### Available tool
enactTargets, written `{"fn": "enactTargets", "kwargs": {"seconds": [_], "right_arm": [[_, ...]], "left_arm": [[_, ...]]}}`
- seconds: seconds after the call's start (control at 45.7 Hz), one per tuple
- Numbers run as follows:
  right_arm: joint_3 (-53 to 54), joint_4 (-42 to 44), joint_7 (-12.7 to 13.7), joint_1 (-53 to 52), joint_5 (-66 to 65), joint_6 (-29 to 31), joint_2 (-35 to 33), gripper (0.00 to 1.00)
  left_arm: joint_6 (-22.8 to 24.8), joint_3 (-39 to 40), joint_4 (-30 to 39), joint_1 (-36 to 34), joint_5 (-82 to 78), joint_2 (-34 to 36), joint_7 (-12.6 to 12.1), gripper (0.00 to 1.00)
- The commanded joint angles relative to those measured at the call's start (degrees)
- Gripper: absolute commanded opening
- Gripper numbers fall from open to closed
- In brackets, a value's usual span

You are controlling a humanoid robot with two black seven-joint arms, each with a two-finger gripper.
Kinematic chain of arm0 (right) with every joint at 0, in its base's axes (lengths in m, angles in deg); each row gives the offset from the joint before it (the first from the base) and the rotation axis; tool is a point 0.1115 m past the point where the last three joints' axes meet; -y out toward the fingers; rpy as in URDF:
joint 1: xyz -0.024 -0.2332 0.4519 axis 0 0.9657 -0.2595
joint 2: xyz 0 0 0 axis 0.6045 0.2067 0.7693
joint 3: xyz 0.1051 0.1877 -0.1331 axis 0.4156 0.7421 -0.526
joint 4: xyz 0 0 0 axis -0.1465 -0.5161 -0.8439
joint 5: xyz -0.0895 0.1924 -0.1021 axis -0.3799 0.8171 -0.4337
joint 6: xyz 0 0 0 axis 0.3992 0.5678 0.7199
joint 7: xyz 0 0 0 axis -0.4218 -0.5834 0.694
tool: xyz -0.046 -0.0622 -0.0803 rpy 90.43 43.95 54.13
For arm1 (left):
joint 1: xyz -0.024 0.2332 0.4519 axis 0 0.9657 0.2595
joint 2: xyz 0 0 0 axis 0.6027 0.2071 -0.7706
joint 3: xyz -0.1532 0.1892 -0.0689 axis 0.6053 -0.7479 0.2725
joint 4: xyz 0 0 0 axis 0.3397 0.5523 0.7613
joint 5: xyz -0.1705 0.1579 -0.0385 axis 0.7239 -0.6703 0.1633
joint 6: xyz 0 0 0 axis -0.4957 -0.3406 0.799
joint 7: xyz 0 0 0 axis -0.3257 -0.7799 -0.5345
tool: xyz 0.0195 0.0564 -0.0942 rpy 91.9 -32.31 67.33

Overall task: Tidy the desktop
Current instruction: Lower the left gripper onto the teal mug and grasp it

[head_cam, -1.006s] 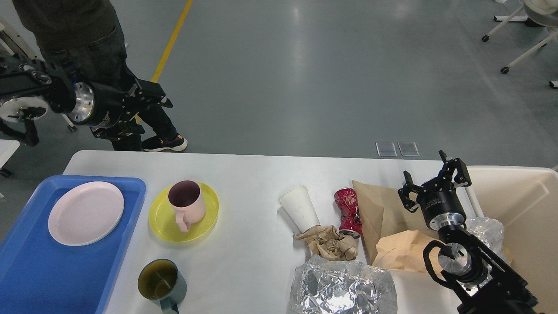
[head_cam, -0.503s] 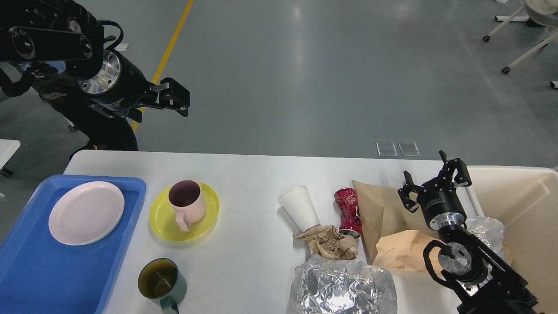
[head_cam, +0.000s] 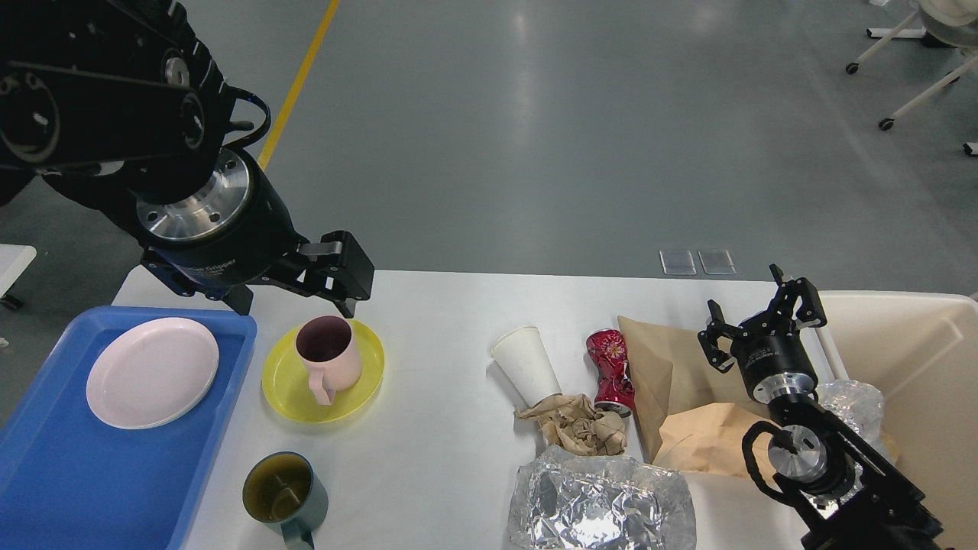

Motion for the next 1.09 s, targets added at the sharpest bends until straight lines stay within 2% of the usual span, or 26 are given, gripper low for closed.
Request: {"fn": "enactTargets", "kwargs": {"seconds": [0.0, 0.153, 0.284, 0.416, 0.569, 0.722, 0.788, 0.963, 1.072], "right_arm": [[0.1, 0.0, 0.0, 0.0, 0.0, 0.0, 0.0, 1.00], [0.1, 0.0, 0.0, 0.0, 0.0, 0.0, 0.0, 1.00], [0.1, -0.1, -0.1, -0.1, 0.0, 0.0, 0.0, 1.00], [0.1, -0.1, -0.1, -0.1, 0.0, 0.0, 0.0, 1.00], [0.1, -0.1, 0.0, 0.0, 0.0, 0.0, 0.0, 1.00], [0.1, -0.1, 0.0, 0.0, 0.0, 0.0, 0.0, 1.00], [0.0, -0.1, 0.0, -0.1, 0.0, 0.0, 0.0, 1.00], [0.0, -0.1, 0.0, 0.0, 0.0, 0.0, 0.0, 1.00], [0.1, -0.1, -0.1, 0.0, 0.0, 0.0, 0.0, 1.00]], "left_arm": [[0.9, -0.9, 0.1, 1.9, 0.5, -1.9, 0.1, 0.96], [5.3, 1.4, -1.7, 6.9, 0.2, -1.1, 0.4, 0.97], [5.2, 1.6, -8.3, 14.9, 0.3, 0.2, 0.5, 0.97], [4.6, 2.0, -8.7, 21.4, 0.2, 0.0, -0.2, 0.96], [-3.4, 0.6, -8.2, 30.3, -0.1, -1.2, -1.3, 0.94], [-15.5, -0.5, -8.3, 38.9, -0.1, -0.6, -6.5, 0.94], [-18.5, -0.5, -8.3, 41.5, -0.1, 0.3, -7.8, 0.94], [-21.6, -0.8, -8.6, 46.9, -0.3, 1.7, -8.2, 0.94], [-26.0, -1.3, -8.8, 51.3, -1.1, 3.0, -8.0, 0.94]]}}
